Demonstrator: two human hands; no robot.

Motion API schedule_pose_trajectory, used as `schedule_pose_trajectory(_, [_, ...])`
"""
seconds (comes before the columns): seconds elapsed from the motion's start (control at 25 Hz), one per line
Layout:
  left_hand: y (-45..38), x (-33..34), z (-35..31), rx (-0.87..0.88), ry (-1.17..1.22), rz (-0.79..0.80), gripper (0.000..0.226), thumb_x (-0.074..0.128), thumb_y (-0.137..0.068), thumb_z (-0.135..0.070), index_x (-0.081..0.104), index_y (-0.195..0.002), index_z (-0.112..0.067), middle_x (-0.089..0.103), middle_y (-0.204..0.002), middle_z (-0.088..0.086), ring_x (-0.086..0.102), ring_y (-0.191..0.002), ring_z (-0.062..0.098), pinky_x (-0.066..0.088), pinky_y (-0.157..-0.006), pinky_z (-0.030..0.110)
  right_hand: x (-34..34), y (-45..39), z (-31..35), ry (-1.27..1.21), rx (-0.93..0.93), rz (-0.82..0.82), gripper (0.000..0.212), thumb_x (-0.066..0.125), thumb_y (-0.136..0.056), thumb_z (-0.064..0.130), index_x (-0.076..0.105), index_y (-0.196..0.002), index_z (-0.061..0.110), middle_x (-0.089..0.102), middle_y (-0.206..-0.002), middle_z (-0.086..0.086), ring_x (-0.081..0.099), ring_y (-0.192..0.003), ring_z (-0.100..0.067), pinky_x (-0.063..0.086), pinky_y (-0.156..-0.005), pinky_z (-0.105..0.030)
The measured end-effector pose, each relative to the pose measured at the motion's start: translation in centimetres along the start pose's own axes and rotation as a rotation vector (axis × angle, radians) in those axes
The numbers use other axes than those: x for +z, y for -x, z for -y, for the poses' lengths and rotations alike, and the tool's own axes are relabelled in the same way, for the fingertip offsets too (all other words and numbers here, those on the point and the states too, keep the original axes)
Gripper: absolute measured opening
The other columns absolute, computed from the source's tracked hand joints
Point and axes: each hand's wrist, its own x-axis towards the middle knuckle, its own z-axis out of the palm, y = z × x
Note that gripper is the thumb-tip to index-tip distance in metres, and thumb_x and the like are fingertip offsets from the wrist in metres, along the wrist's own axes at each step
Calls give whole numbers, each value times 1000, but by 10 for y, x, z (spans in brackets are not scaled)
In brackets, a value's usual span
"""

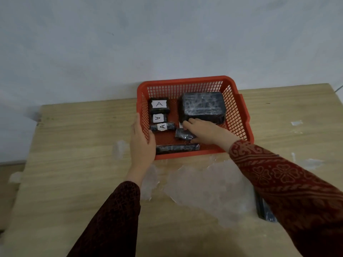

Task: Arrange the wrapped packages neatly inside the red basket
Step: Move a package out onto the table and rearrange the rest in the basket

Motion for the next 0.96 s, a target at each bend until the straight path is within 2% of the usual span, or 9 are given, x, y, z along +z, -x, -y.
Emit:
schedule_pose_trajectory(0.08, [0, 2, 5, -10, 31, 6, 62, 47, -95, -8, 18, -150, -14, 38, -142, 9, 23, -107, -20, 22, -84, -11, 0, 2, -1, -10, -28, -54, 39, 56, -90, 26, 42, -123, 10, 56, -113, -13, 57, -101, -30, 48, -73, -39])
schedule_pose_trajectory(0.2, [0, 1, 9, -9, 75, 4, 63, 46, -95, -5, 19, -150, -14, 39, -140, 6, 26, -111, -16, 22, -87, -10, 0, 5, 3, -333, 46, -205, 28, 38, -99, 30, 48, -118, 12, 65, -101, -12, 61, -83, -28, 47, -68, -38])
schedule_pose_trajectory(0.28, [0, 2, 9, -1, 97, 4, 63, 45, -94, -4, 20, -150, -14, 38, -135, -1, 28, -109, -20, 22, -88, -9, -1, 5, 7, -576, 83, -255, 28, 40, -99, 35, 49, -115, 14, 64, -84, -4, 59, -69, -19, 46, -60, -34])
schedule_pose_trajectory(0.36, [0, 3, 10, 6, 102, -5, 62, 45, -94, -4, 20, -150, -13, 35, -129, -6, 27, -105, -30, 23, -86, -9, -1, -1, 16, -698, 63, -170, 26, 52, -94, 37, 49, -111, 17, 61, -84, 1, 58, -70, -15, 44, -58, -25])
schedule_pose_trajectory(0.48, [0, 5, 12, 17, 111, -16, 63, 45, -93, -2, 21, -150, -12, 35, -126, -6, 24, -104, -35, 23, -86, -10, 5, -19, 27, -548, 34, -54, 32, 67, -85, 32, 57, -110, 15, 54, -101, -4, 54, -89, -20, 45, -73, -28])
schedule_pose_trajectory(0.64, [1, 6, 12, 20, 154, -29, 60, 43, -93, -2, 24, -149, -11, 36, -128, -8, 25, -108, -34, 22, -89, -8, 12, -31, 46, -495, 108, -208, 42, 79, -74, 27, 58, -106, 10, 56, -100, -4, 54, -91, -21, 47, -77, -34])
schedule_pose_trajectory(0.76, [1, 6, 12, 17, 175, -42, 59, 43, -93, -3, 25, -149, -13, 38, -127, -9, 29, -109, -30, 23, -89, -7, 15, -33, 60, -385, 149, -288, 43, 78, -75, 27, 60, -108, 7, 55, -111, -11, 54, -104, -27, 50, -84, -39])
schedule_pose_trajectory(0.88, [1, 7, 14, 22, 196, -53, 58, 41, -93, -6, 27, -148, -14, 39, -126, -13, 31, -110, -28, 24, -89, -6, 12, -28, 62, -282, 89, -318, 47, 73, -79, 32, 61, -119, 11, 51, -116, -9, 47, -110, -25, 50, -87, -39])
schedule_pose_trajectory(0.96, [1, 7, 15, 23, 227, -64, 57, 39, -92, -9, 28, -148, -16, 37, -125, -24, 32, -112, -26, 25, -91, -4, 6, -17, 49, -390, 6, -321, 40, 77, -75, 31, 63, -108, 14, 53, -108, -5, 50, -101, -19, 49, -82, -34])
